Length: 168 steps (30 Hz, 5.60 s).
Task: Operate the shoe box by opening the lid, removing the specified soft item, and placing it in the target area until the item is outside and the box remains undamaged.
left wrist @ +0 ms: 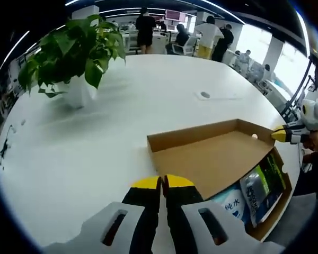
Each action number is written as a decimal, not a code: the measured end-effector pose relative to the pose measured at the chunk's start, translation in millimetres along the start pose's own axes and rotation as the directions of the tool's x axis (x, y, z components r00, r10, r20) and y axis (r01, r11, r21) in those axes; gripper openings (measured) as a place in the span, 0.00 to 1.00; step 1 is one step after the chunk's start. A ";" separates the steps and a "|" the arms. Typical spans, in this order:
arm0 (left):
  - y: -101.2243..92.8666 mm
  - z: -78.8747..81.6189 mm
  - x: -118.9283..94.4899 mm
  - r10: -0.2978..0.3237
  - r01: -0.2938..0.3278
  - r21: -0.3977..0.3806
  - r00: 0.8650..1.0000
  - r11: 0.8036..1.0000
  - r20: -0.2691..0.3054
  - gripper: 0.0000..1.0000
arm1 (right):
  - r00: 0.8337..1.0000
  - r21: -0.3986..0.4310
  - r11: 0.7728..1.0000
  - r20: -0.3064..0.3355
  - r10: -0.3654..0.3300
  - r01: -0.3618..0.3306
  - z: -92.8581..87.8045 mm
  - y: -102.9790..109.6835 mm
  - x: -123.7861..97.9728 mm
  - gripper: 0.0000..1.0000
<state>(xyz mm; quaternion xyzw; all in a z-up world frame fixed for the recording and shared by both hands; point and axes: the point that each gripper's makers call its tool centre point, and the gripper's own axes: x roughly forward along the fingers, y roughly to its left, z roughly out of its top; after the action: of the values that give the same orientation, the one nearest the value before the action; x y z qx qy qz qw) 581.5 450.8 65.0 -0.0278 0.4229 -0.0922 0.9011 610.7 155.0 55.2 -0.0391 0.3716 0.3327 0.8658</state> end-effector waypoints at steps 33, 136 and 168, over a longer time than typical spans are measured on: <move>-58.4 -27.0 -46.6 -0.056 0.052 0.124 0.998 0.991 0.033 0.17 | 0.995 -0.073 0.994 0.052 0.087 -0.083 -10.6 26.3 -52.0 0.26; -123.5 -110.0 -26.6 -0.336 0.334 -0.131 0.942 0.933 0.010 0.00 | 0.935 0.027 0.945 -0.135 0.327 -0.326 -92.5 137.8 -21.6 0.25; -143.0 -79.0 -53.6 -0.321 0.325 -0.078 0.945 0.942 0.063 0.00 | 0.963 0.083 0.961 -0.038 0.267 -0.264 -56.4 127.9 -40.0 0.01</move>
<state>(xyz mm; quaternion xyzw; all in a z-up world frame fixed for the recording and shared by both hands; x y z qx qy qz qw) 467.0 322.9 73.2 -0.1383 0.3937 -0.2195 0.8819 478.4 214.5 64.3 0.0364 0.4072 0.4302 0.8049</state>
